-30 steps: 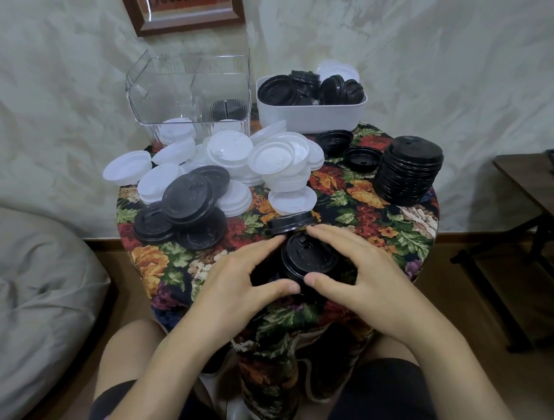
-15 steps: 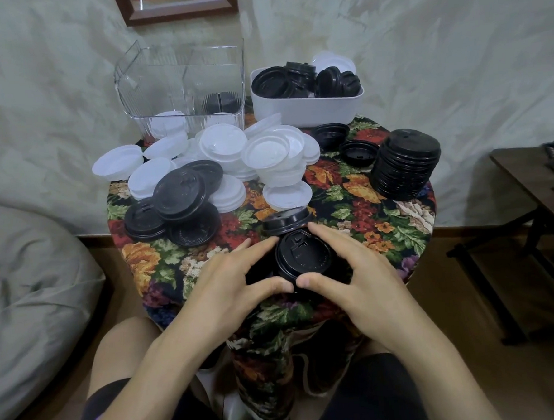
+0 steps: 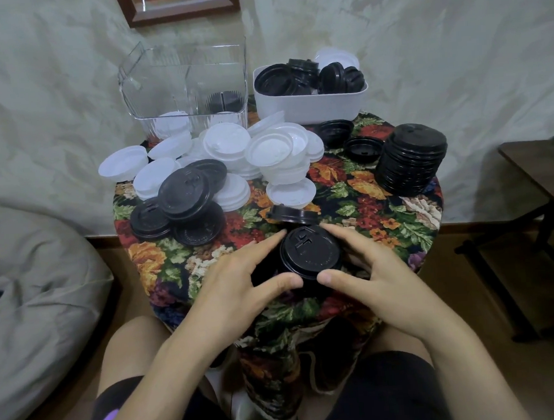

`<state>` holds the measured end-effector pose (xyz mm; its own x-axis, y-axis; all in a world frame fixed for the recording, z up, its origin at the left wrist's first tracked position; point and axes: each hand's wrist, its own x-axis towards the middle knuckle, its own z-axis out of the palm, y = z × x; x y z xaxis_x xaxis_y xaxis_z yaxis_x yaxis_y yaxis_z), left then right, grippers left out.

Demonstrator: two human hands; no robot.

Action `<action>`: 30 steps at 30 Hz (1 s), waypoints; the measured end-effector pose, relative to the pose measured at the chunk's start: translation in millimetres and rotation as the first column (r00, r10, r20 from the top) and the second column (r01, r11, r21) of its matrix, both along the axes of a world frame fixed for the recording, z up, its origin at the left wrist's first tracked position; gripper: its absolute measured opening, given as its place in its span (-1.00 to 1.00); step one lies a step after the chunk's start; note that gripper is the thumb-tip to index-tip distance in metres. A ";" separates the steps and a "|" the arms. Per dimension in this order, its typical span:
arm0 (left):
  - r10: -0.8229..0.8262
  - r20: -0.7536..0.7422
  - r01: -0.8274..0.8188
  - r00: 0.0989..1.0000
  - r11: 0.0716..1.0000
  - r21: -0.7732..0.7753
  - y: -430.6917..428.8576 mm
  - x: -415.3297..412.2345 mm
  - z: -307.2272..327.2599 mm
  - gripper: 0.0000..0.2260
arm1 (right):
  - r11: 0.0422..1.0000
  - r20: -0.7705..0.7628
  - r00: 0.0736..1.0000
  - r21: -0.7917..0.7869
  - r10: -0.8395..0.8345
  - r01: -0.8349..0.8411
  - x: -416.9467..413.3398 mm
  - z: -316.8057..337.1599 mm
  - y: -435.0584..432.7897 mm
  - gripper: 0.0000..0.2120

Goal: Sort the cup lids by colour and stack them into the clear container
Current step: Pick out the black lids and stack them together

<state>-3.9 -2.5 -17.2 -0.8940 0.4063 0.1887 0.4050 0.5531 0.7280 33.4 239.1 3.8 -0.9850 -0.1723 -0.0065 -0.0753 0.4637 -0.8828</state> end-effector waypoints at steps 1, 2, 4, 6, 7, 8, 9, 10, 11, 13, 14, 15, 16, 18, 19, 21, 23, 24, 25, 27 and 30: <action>-0.013 0.000 0.013 1.000 1.000 0.005 0.0 0.2 1.2 -0.32 | 1.000 -0.009 1.000 0.008 -0.004 0.004 0.1 -1.5 0.0 -0.29; -0.019 -0.003 0.019 1.000 1.000 0.010 0.7 0.7 2.5 -0.33 | 1.000 -0.015 1.000 0.013 -0.007 0.007 0.4 -2.8 0.0 -0.29; -0.001 -0.024 0.001 1.000 1.000 0.009 3.3 1.8 5.4 -0.30 | 1.000 -0.022 1.000 0.013 -0.009 0.009 0.4 -4.1 0.5 -0.31; 0.018 -0.052 -0.018 0.998 1.000 0.000 5.9 2.7 6.3 -0.24 | 1.000 -0.029 1.000 0.010 -0.009 0.009 0.2 -5.3 0.4 -0.33; 0.022 -0.067 -0.023 0.997 1.000 -0.010 6.8 3.0 5.5 -0.23 | 1.000 -0.034 0.999 0.013 -0.013 0.013 0.1 -6.1 0.2 -0.34; 0.026 -0.079 -0.027 0.997 0.999 -0.022 7.5 3.4 4.4 -0.24 | 1.000 -0.039 0.999 0.016 -0.019 0.019 -0.1 -7.0 -0.1 -0.34; 0.024 -0.086 -0.027 0.996 0.999 -0.031 7.8 3.7 3.1 -0.25 | 0.999 -0.046 0.999 0.021 -0.028 0.029 0.2 -7.4 -0.7 -0.34; 0.020 -0.090 -0.024 0.996 0.999 -0.037 7.9 3.6 1.9 -0.26 | 0.999 -0.057 0.998 0.031 -0.039 0.041 0.6 -7.4 -1.6 -0.34; 0.021 -0.091 -0.025 0.996 0.999 -0.042 8.0 3.5 1.0 -0.26 | 0.998 -0.070 0.996 0.047 -0.046 0.049 1.4 -7.1 -2.6 -0.34; 0.029 -0.090 -0.033 0.996 0.998 -0.048 7.6 2.8 -0.1 -0.27 | 0.995 -0.101 0.994 0.078 -0.050 0.058 3.0 -7.1 -4.5 -0.39; 0.030 -0.091 -0.035 0.995 0.998 -0.047 7.3 2.5 -0.3 -0.27 | 0.994 -0.112 0.992 0.083 -0.056 0.065 3.6 -7.3 -5.4 -0.41; 0.030 -0.088 -0.034 0.996 0.998 -0.047 6.7 2.1 -1.0 -0.26 | 0.994 -0.114 0.992 0.080 -0.059 0.068 3.6 -7.8 -5.3 -0.42; 0.028 -0.082 -0.031 0.996 0.999 -0.045 6.1 1.8 -1.4 -0.25 | 0.995 -0.108 0.993 0.071 -0.055 0.063 2.5 -8.1 -4.6 -0.41; 0.019 -0.074 -0.022 0.997 0.999 -0.040 4.4 1.2 -3.3 -0.22 | 0.999 -0.075 0.997 0.030 -0.035 0.037 -1.7 -6.5 -1.2 -0.37; 0.015 -0.069 -0.018 0.997 0.999 -0.044 3.6 1.4 -4.0 -0.21 | 1.000 -0.046 0.999 -0.021 -0.024 0.023 -4.3 -4.6 1.5 -0.37; 0.008 -0.059 -0.012 0.998 0.998 -0.062 2.8 1.8 -4.3 -0.20 | 0.990 0.002 0.999 -0.138 -0.035 0.034 -11.4 2.1 5.0 -0.41; 0.002 -0.054 -0.007 0.999 0.997 -0.080 2.6 2.1 -4.2 -0.18 | 0.978 0.002 0.994 -0.182 -0.105 0.103 -21.4 7.8 5.5 -0.48; 0.003 -0.056 -0.008 0.998 0.997 -0.083 2.5 2.3 -3.9 -0.18 | 0.972 0.000 0.990 -0.187 -0.142 0.140 -27.9 8.7 4.5 -0.55; 0.006 -0.060 -0.011 0.998 0.997 -0.080 2.5 2.7 -3.6 -0.18 | 0.968 0.006 0.986 -0.187 -0.169 0.167 -34.3 10.3 2.3 -0.62; 0.017 -0.063 -0.021 0.998 0.998 -0.065 2.8 3.6 -2.1 -0.21 | 0.973 0.009 0.983 -0.140 -0.186 0.185 -48.0 11.6 -2.2 -0.63; 0.025 -0.059 -0.029 0.998 0.998 -0.055 3.1 3.8 -1.6 -0.26 | 0.985 0.002 0.985 -0.014 -0.173 0.173 -62.6 12.3 -7.6 -0.53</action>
